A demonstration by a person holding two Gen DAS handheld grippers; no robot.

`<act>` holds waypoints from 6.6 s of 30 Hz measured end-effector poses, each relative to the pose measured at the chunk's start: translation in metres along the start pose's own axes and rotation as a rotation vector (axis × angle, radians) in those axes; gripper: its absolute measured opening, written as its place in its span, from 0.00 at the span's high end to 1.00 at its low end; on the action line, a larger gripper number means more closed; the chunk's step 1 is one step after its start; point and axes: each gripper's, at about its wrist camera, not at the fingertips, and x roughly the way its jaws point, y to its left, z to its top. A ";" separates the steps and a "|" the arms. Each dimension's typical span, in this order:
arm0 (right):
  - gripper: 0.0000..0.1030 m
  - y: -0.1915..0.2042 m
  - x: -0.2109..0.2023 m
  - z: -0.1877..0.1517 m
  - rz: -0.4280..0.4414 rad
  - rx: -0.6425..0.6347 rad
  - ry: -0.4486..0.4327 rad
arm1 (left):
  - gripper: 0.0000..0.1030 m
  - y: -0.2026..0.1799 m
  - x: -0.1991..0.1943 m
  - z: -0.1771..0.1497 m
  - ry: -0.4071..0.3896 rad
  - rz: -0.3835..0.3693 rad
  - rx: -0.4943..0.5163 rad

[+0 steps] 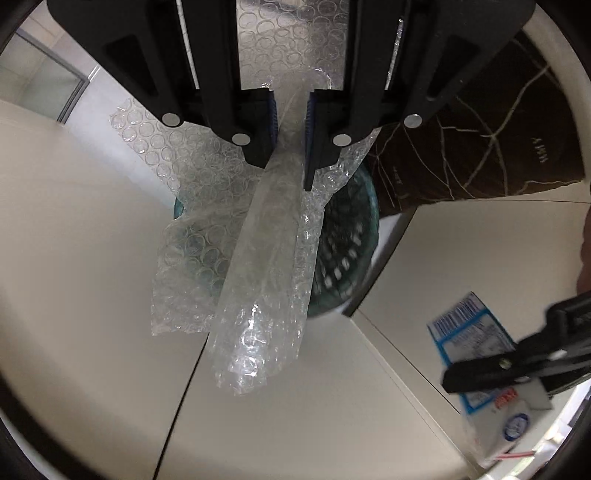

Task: Collect trash
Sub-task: 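Lift the bubble wrap and milk carton and carry them down to the wastebasket, then open the right gripper over the wastebasket while the left gripper releases the milk carton, then raise both tools back above the counter toward the tissue and blue snack packet, then grasp the blue snack packet with the right gripper while the left gripper grasps the tissue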

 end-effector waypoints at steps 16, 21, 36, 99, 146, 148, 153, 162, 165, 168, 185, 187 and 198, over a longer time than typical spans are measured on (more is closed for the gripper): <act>0.67 -0.014 0.046 0.012 0.052 0.023 0.191 | 0.35 -0.011 0.012 0.004 0.053 -0.003 0.053; 0.56 -0.022 0.044 0.010 0.048 0.039 0.191 | 0.35 -0.013 0.015 0.010 0.068 -0.001 0.052; 0.14 -0.038 0.009 0.003 0.002 0.182 -0.022 | 0.35 -0.034 0.042 0.029 0.119 -0.028 0.105; 0.08 -0.108 -0.286 0.042 -0.205 0.433 -0.535 | 0.06 -0.039 -0.138 0.140 -0.276 -0.065 -0.074; 0.08 -0.241 -0.313 0.260 -0.343 0.596 -0.607 | 0.06 0.025 -0.046 0.434 -0.252 -0.080 -0.024; 0.08 -0.250 -0.308 0.268 -0.342 0.607 -0.599 | 0.06 0.026 -0.032 0.447 -0.242 -0.086 -0.023; 0.08 -0.269 -0.286 0.287 -0.353 0.613 -0.556 | 0.06 0.021 0.002 0.482 -0.238 -0.093 -0.003; 0.08 -0.301 -0.252 0.312 -0.334 0.677 -0.482 | 0.06 0.015 0.050 0.526 -0.227 -0.109 -0.006; 0.08 -0.309 -0.244 0.316 -0.331 0.693 -0.469 | 0.06 0.012 0.065 0.537 -0.218 -0.102 -0.002; 0.08 -0.312 -0.241 0.317 -0.312 0.701 -0.466 | 0.06 0.009 0.074 0.545 -0.224 -0.098 0.013; 0.14 -0.328 -0.224 0.336 -0.205 0.743 -0.473 | 0.35 -0.005 0.102 0.577 -0.241 -0.040 0.056; 0.18 -0.329 -0.224 0.338 -0.188 0.750 -0.485 | 0.52 -0.009 0.103 0.581 -0.241 -0.033 0.078; 0.89 -0.331 -0.211 0.346 -0.175 0.755 -0.414 | 0.91 -0.003 0.090 0.584 -0.211 -0.042 0.087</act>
